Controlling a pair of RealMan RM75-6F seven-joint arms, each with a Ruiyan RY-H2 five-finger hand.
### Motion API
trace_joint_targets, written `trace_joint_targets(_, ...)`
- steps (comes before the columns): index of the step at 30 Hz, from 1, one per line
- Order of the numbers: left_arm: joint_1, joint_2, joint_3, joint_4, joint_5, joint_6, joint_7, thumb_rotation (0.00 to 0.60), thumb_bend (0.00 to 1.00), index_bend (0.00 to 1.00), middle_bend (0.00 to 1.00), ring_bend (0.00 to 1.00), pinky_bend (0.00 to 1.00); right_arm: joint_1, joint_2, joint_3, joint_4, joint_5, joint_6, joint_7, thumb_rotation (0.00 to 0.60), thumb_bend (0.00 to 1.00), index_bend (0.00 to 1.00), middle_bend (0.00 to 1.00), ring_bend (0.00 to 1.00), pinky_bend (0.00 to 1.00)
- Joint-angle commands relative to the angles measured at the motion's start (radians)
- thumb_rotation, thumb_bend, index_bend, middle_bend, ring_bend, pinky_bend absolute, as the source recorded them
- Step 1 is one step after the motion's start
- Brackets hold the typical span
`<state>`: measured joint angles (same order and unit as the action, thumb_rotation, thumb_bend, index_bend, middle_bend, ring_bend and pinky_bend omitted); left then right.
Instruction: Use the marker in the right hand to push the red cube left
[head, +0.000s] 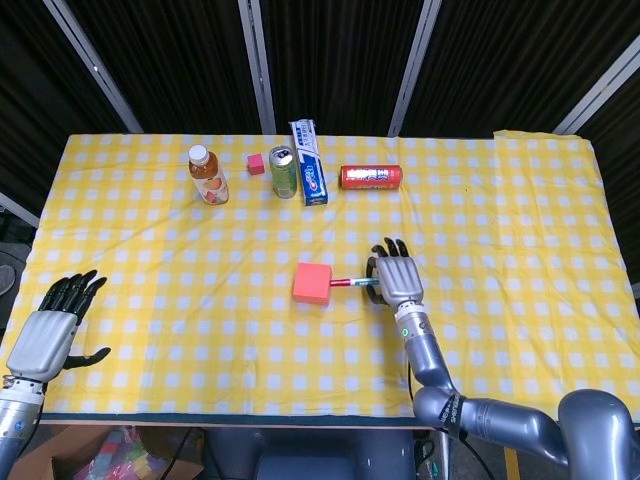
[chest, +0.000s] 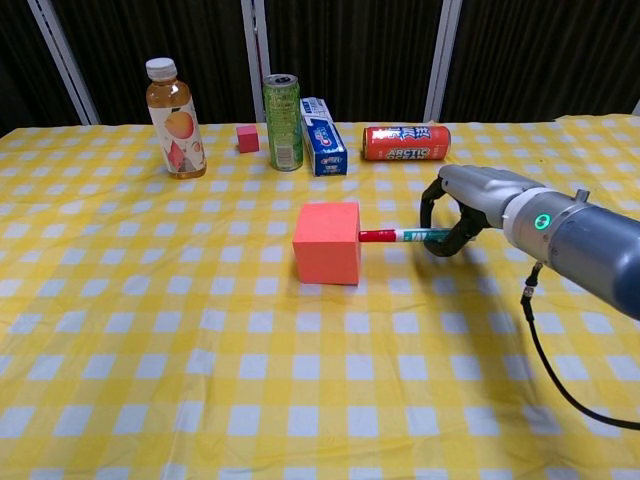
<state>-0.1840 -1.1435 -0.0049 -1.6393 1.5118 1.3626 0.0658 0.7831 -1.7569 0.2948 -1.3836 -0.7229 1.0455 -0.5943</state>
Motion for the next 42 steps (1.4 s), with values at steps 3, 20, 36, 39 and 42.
trace_joint_targets(3, 0.001, 0.001, 0.0, -0.002, 0.001, 0.002, -0.001, 0.6, 0.0, 0.0, 0.0, 0.0, 0.0, -0.003, 0.006, -0.004, -0.004, 0.012, 0.014, -0.01, 0.6, 0.53, 0.58, 0.22, 0.0, 0.0)
trace_joint_targets(20, 0.0, 0.002, 0.003, -0.011, 0.007, 0.004, 0.003, 0.6, 0.0, 0.0, 0.0, 0.0, 0.0, -0.038, 0.047, -0.024, -0.021, 0.032, 0.04, -0.007, 0.6, 0.53, 0.58, 0.22, 0.0, 0.0)
trace_joint_targets(36, -0.004, 0.011, 0.002, -0.012, 0.001, -0.007, -0.023, 0.6, 0.0, 0.0, 0.0, 0.0, 0.0, 0.056, -0.073, 0.018, 0.005, 0.066, 0.044, -0.08, 0.6, 0.53, 0.58, 0.22, 0.0, 0.0)
trace_joint_targets(39, -0.005, 0.012, 0.002, -0.012, 0.002, -0.008, -0.024, 0.6, 0.0, 0.0, 0.0, 0.0, 0.0, 0.062, -0.084, 0.019, 0.005, 0.068, 0.047, -0.087, 0.6, 0.53, 0.58, 0.22, 0.0, 0.0)
trace_joint_targets(42, -0.005, 0.013, 0.003, -0.014, 0.003, -0.008, -0.022, 0.6, 0.0, 0.0, 0.0, 0.0, 0.0, 0.074, -0.104, 0.022, 0.002, 0.071, 0.051, -0.093, 0.6, 0.53, 0.58, 0.22, 0.0, 0.0)
